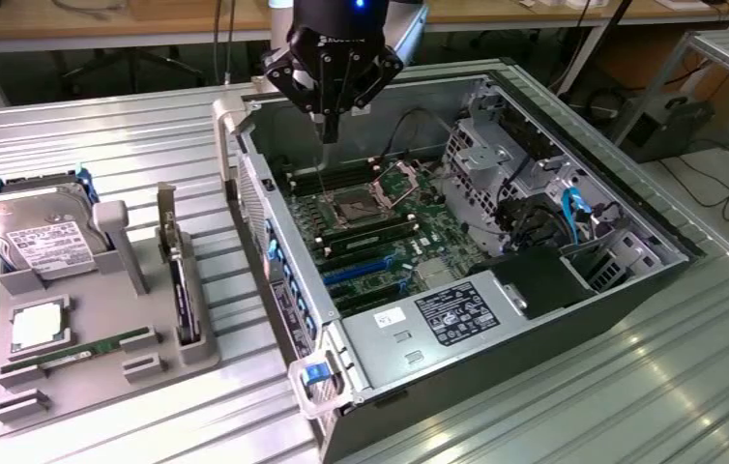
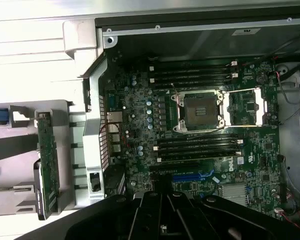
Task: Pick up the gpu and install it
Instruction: 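Reach for the gpu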
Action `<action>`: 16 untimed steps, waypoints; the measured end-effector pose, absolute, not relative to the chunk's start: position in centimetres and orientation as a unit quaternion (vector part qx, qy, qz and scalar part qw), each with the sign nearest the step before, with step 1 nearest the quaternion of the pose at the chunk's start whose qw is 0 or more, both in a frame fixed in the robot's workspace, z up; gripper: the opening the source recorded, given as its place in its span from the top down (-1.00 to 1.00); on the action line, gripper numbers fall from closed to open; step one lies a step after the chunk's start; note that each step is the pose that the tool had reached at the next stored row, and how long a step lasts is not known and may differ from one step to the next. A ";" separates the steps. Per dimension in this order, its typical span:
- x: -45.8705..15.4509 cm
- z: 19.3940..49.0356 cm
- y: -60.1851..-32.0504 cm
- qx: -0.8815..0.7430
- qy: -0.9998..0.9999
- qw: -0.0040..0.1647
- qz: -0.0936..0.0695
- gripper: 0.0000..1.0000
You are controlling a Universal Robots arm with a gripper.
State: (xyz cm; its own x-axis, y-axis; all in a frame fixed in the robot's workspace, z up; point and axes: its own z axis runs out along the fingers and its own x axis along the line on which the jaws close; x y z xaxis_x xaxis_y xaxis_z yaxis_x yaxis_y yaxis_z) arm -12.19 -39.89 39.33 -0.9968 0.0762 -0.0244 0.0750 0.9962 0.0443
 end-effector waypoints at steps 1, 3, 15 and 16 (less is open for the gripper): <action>-12.2 39.3 -39.9 0.038 0.999 0.013 0.022 0.79; -12.4 39.3 -40.0 0.038 0.999 0.013 0.022 0.79; -17.7 39.3 -41.9 0.038 0.999 0.013 0.022 0.79; -18.2 39.3 -42.0 0.038 0.999 0.013 0.022 0.79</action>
